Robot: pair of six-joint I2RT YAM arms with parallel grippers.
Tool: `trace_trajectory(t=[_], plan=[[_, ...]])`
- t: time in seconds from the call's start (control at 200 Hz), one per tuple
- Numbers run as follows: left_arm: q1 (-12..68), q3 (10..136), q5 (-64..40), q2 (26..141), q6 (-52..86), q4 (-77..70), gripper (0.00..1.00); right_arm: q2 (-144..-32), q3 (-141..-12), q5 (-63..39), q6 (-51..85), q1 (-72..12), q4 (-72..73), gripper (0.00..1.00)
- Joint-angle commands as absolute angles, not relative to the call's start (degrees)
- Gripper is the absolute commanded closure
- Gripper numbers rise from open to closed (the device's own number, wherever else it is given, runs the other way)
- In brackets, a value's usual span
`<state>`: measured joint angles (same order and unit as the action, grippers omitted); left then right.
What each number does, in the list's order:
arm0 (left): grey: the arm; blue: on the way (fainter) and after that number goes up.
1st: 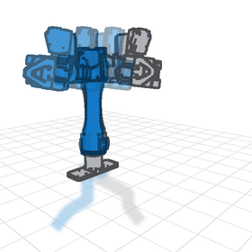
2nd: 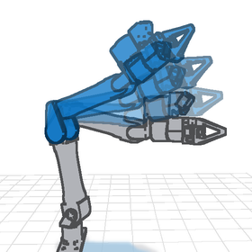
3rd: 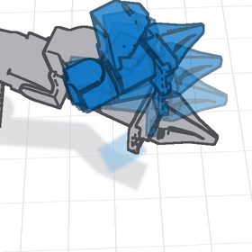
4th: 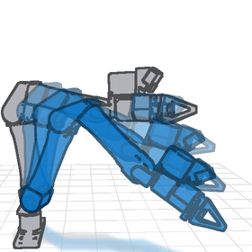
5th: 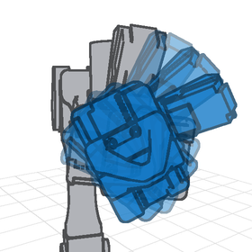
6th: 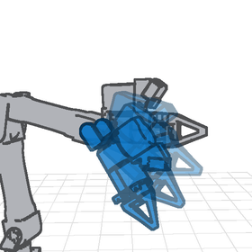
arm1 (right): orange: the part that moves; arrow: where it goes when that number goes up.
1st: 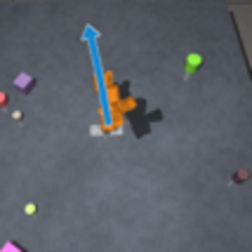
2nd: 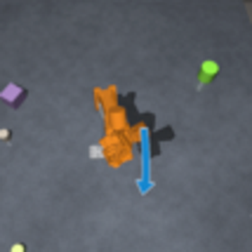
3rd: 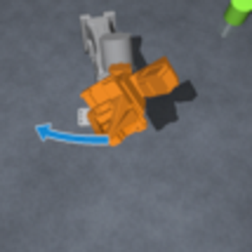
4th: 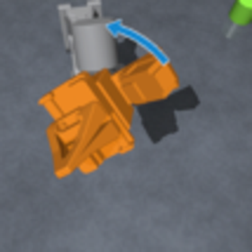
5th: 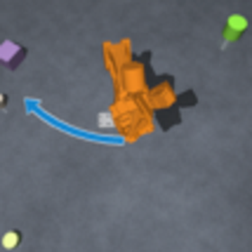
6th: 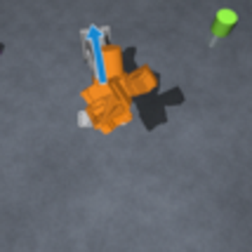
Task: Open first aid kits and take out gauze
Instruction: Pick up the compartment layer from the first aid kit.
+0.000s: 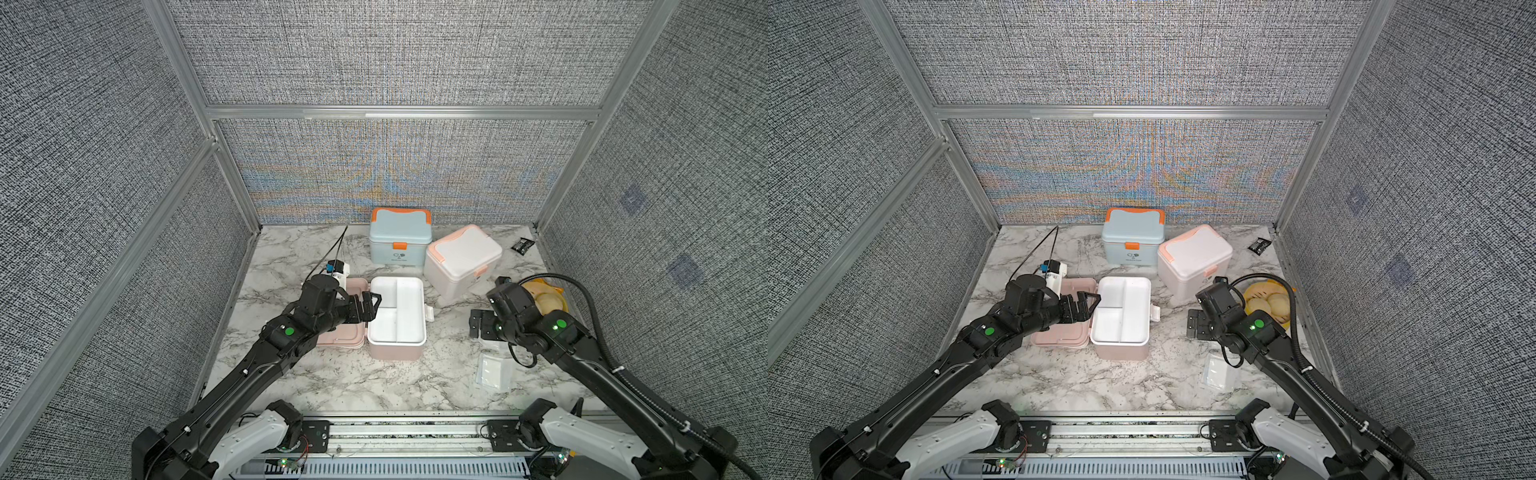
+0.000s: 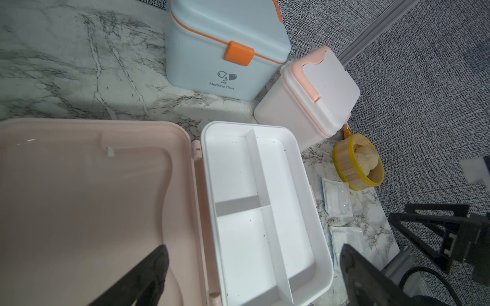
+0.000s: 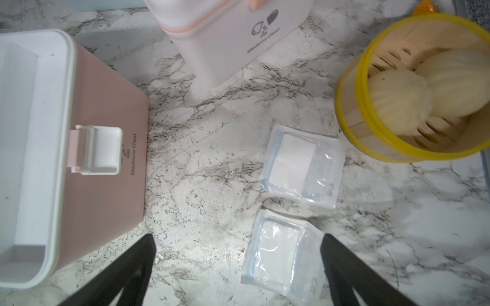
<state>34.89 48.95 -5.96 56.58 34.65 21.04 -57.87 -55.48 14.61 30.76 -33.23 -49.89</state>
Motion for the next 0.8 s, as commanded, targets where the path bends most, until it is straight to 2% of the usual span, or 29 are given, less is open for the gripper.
trace_trajectory(t=[0.0,0.305,0.555,0.796], plan=[[34.9,49.0,-1.9,56.2,32.9,19.3,0.00,-60.1,-56.5,8.5,24.6,-32.6,-41.4,0.01],[34.8,48.0,2.3,57.0,31.4,15.4,0.01,-66.5,-60.2,-3.7,20.7,-32.3,-29.7,0.01],[34.9,48.7,0.3,61.0,31.1,14.1,0.01,-70.6,-62.4,-11.1,20.8,-33.0,-26.9,0.02],[34.7,50.1,-3.8,64.3,32.1,15.9,0.00,-74.2,-68.2,-11.0,21.0,-37.3,-31.4,0.12]])
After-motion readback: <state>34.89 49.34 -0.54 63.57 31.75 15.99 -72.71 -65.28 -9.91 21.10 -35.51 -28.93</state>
